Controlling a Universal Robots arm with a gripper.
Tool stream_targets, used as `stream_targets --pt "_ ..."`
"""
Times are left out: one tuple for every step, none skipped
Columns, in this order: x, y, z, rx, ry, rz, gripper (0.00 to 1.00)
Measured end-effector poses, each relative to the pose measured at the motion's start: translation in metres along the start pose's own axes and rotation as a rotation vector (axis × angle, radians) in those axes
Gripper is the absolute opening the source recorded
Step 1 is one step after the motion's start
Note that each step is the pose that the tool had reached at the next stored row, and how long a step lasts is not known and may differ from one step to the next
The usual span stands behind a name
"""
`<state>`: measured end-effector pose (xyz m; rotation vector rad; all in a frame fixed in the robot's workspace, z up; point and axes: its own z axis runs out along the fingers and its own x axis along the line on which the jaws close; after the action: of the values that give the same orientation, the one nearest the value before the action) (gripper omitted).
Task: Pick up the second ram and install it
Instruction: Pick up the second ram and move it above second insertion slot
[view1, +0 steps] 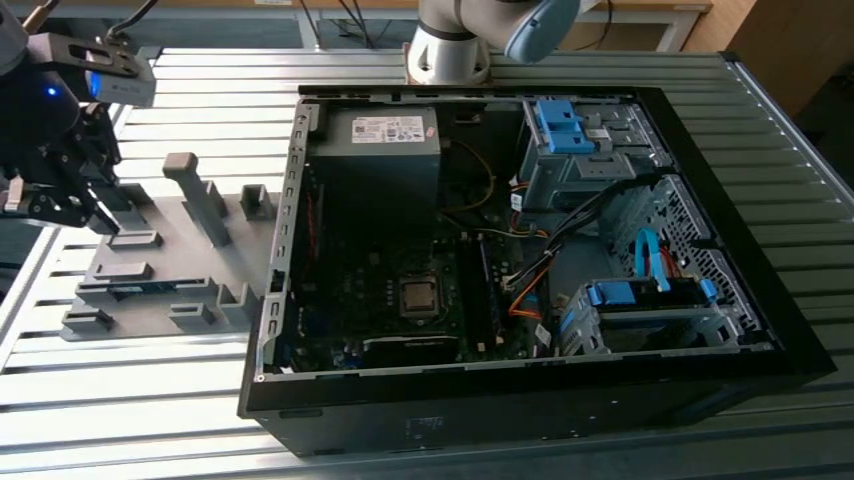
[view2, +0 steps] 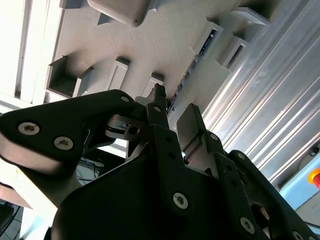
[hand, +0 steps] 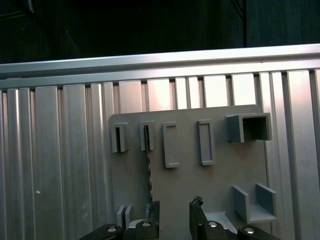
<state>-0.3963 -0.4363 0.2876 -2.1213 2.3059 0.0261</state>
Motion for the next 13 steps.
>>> stream_targets --pt "0.0000 0.0000 0.0003 0.0001 -0.0001 0.000 0.37" --pt "0.0000 0.0000 0.0004 0.0000 -0.0001 0.000 0.37" --pt "0.0000 0.0000 0.0015 0.0000 0.0000 0.000 0.37" --pt "0.0000 0.0000 0.0027 0.0000 0.0000 0.000 0.37" --pt "0.0000 0.0000 0.0029 0.0000 0.0000 0.000 0.37" --pt "0.0000 0.0000 0.0030 0.0000 0.0000 0.000 0.37" --pt "0.0000 0.0000 0.0032 0.0000 0.0000 0.000 0.37" --pt "0.0001 0.0000 0.0033 0.0000 0.0000 0.000 0.37" --pt "0.0001 0.0000 0.0063 0.0000 0.0000 0.000 0.37" --pt "0.0002 -0.0001 0.0097 0.0000 0.0000 0.000 0.37" --pt "0.0002 -0.0001 0.0099 0.0000 0.0000 0.000 0.37" --pt "0.0002 -0.0001 0.0100 0.0000 0.0000 0.000 0.37" --pt "0.0001 -0.0001 0.0103 0.0000 0.0000 0.000 0.37"
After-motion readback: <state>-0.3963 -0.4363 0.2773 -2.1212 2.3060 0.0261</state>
